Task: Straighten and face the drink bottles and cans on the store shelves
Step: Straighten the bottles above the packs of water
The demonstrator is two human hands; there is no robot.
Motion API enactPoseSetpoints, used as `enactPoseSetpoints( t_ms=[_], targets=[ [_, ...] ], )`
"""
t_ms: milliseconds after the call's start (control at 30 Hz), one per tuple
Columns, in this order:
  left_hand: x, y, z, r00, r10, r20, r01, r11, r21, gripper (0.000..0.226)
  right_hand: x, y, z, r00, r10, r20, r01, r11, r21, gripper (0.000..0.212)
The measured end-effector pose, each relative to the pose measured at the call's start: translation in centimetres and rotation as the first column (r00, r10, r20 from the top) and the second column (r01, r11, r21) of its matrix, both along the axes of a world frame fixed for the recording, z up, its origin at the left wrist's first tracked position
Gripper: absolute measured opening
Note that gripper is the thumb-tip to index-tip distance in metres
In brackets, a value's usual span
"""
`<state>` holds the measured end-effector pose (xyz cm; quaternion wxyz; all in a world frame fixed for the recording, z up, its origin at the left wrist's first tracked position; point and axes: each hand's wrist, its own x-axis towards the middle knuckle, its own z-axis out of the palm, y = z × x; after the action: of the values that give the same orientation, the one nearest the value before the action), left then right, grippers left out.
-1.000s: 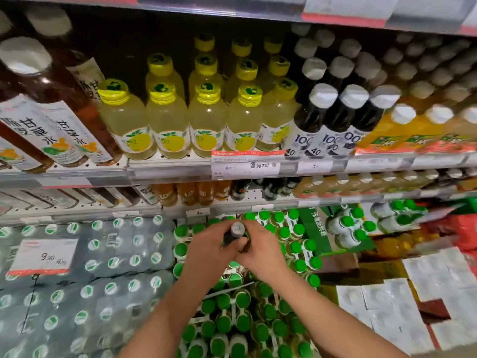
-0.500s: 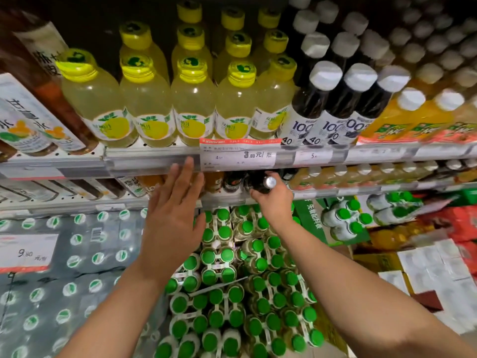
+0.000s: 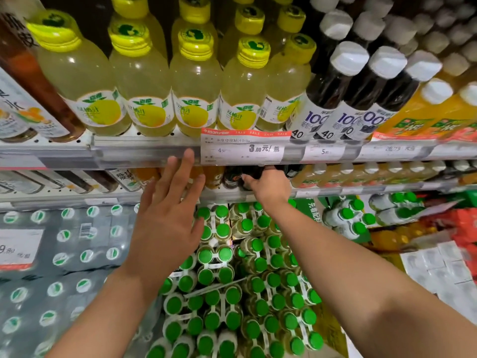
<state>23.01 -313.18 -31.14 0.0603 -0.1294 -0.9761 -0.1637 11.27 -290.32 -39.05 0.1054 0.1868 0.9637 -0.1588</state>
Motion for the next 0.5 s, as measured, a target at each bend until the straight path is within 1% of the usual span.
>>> enactPoseSetpoints(
  t_ms=[67,100,200,267,300,367,400,433,467,500],
  targets=[
    [0.1,0.3,0.0,1.0,0.005,0.007,-0.005,1.0,-0.013,0.074,0.1,0.3,0.6,0.999,0.033,0.03,-0.034,0.999,0.031,0.056],
    [0.2,0.5,0.0,1.0,0.01,0.007,-0.009,1.0,-0.015,0.072,0.2,0.5,0.8,0.998,0.047,0.038,-0.048,0.999,0.016,0.052],
    [0.3,1.1,0.4,1.0,0.026,0.002,-0.026,0.999,-0.024,0.067,1.0,1.3,1.0,0.992,0.117,0.038,-0.112,0.987,-0.114,0.042],
    [0.3,1.5,0.4,0.999,0.038,-0.023,-0.039,0.999,-0.02,0.06,2.0,1.9,1.0,0.987,0.158,-0.025,-0.159,0.965,-0.21,0.045],
    [0.3,1.6,0.3,0.997,0.049,-0.061,-0.049,0.999,0.009,0.053,2.6,2.2,1.1,0.984,0.166,-0.07,-0.178,0.95,-0.255,0.048],
    [0.7,2.4,0.1,0.979,0.056,-0.196,-0.035,0.993,0.11,0.036,3.8,3.3,1.3,0.975,0.163,-0.149,-0.205,0.92,-0.334,0.051],
    [1.0,3.0,-0.3,0.966,0.026,-0.259,0.011,0.99,0.141,0.031,4.4,4.1,1.3,0.97,0.161,-0.183,-0.217,0.913,-0.346,0.054],
    [1.3,3.5,-0.9,0.96,-0.026,-0.279,0.068,0.987,0.144,0.029,4.9,4.9,1.3,0.964,0.16,-0.215,-0.226,0.914,-0.337,0.055],
    [1.4,4.1,-1.8,0.967,-0.075,-0.245,0.113,0.983,0.145,0.03,5.4,6.0,1.1,0.956,0.158,-0.249,-0.235,0.919,-0.317,0.055],
    [1.4,4.8,-2.8,0.984,-0.093,-0.15,0.119,0.977,0.178,0.032,5.6,7.2,1.0,0.95,0.147,-0.276,-0.229,0.928,-0.295,0.051]
  ],
)
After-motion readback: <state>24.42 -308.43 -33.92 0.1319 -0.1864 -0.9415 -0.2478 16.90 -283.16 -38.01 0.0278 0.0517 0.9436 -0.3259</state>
